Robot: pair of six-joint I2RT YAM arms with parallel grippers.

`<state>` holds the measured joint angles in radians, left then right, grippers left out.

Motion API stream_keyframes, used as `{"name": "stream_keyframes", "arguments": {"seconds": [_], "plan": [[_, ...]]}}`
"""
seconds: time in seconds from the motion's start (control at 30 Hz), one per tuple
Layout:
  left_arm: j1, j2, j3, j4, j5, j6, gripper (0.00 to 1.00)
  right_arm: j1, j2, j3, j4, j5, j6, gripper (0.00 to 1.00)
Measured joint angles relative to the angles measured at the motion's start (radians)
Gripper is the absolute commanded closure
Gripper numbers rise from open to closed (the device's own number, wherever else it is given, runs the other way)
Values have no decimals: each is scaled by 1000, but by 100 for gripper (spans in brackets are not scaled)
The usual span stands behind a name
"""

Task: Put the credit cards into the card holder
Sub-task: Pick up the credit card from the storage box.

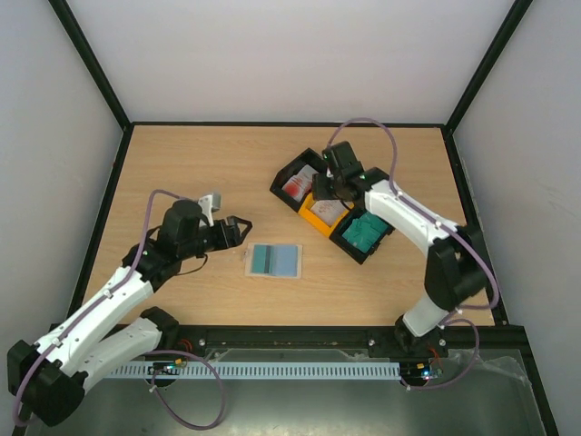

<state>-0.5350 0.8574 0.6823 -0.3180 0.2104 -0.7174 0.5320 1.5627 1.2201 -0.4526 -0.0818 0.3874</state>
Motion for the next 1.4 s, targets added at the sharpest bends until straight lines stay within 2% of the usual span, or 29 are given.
{"name": "stream_keyframes", "arguments": {"seconds": [0.17, 0.3, 0.5, 0.6, 0.8, 1.0, 1.1, 1.4], "plan": [[2, 12, -56, 103, 103, -40, 27, -14, 165, 139, -85, -4, -124, 40], [2, 139, -62, 242, 187, -103, 31, -16, 256, 167, -144, -9, -204, 50], [1, 343, -42, 400, 230, -182, 33, -20, 320, 170, -208, 8, -280, 48], [-11, 458, 13, 451, 235, -193, 35, -37, 354, 180, -220, 18, -301, 47], [-44, 657, 111, 542, 235, -227, 46, -72, 411, 201, -220, 5, -353, 46], [-89, 834, 169, 600, 220, -283, 54, -80, 435, 212, -220, -56, -396, 49], [-106, 895, 205, 609, 207, -309, 57, -82, 440, 218, -227, -78, -410, 56], [-128, 1038, 307, 627, 186, -352, 67, -116, 457, 245, -247, -190, -431, 60]]}}
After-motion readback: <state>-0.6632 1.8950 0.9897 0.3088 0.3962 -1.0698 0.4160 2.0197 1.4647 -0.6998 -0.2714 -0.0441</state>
